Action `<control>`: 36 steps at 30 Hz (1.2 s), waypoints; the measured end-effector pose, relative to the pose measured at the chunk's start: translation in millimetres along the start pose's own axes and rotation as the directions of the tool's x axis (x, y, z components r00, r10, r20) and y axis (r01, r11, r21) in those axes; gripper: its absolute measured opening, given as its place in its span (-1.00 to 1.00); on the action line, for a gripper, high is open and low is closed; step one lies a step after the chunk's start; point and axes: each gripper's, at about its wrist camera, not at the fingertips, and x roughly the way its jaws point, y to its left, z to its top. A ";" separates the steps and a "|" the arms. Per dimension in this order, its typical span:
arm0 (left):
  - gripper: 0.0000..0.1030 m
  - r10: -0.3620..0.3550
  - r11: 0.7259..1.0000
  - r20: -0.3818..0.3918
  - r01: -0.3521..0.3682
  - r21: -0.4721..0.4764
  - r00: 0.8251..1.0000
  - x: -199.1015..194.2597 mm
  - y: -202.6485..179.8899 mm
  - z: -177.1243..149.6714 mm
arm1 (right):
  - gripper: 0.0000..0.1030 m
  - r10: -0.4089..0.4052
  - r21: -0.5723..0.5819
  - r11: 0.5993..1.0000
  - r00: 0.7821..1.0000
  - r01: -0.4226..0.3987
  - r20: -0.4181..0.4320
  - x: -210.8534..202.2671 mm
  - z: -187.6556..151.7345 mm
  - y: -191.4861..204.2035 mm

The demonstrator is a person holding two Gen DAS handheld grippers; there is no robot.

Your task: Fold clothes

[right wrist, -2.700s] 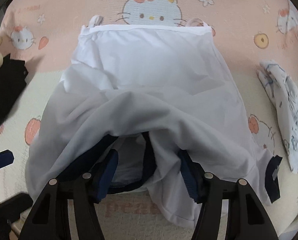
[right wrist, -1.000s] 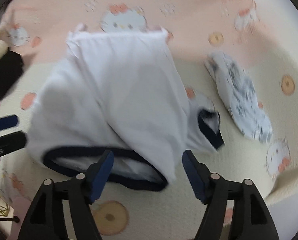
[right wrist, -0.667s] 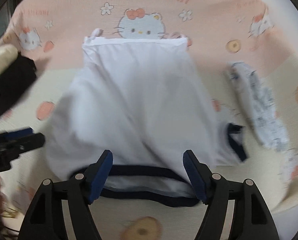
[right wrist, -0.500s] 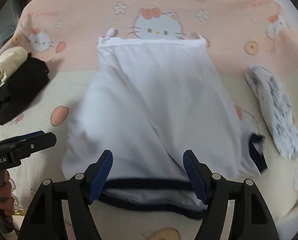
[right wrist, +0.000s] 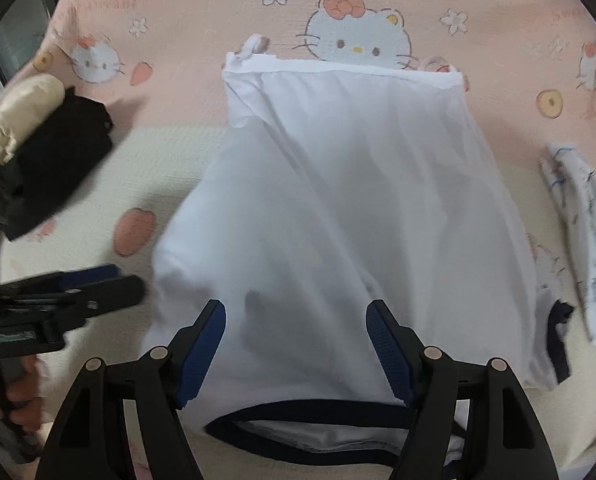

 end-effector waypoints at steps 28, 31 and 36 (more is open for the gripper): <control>-0.72 -0.108 0.985 -0.011 0.109 0.132 0.994 21.2 -53.7 3.6 | -0.53 0.351 0.245 0.911 0.936 -0.331 -0.041 20.6 15.6 -21.7; -0.72 -0.108 0.985 -0.033 0.112 0.130 0.994 27.7 -55.9 4.4 | -0.53 0.357 0.215 0.915 0.933 -0.341 -0.039 18.7 23.1 -17.8; -0.72 -0.128 0.983 -0.043 0.133 0.129 0.991 34.3 -59.5 5.3 | -0.27 0.385 0.162 0.915 0.921 -0.371 -0.066 15.5 35.8 -18.7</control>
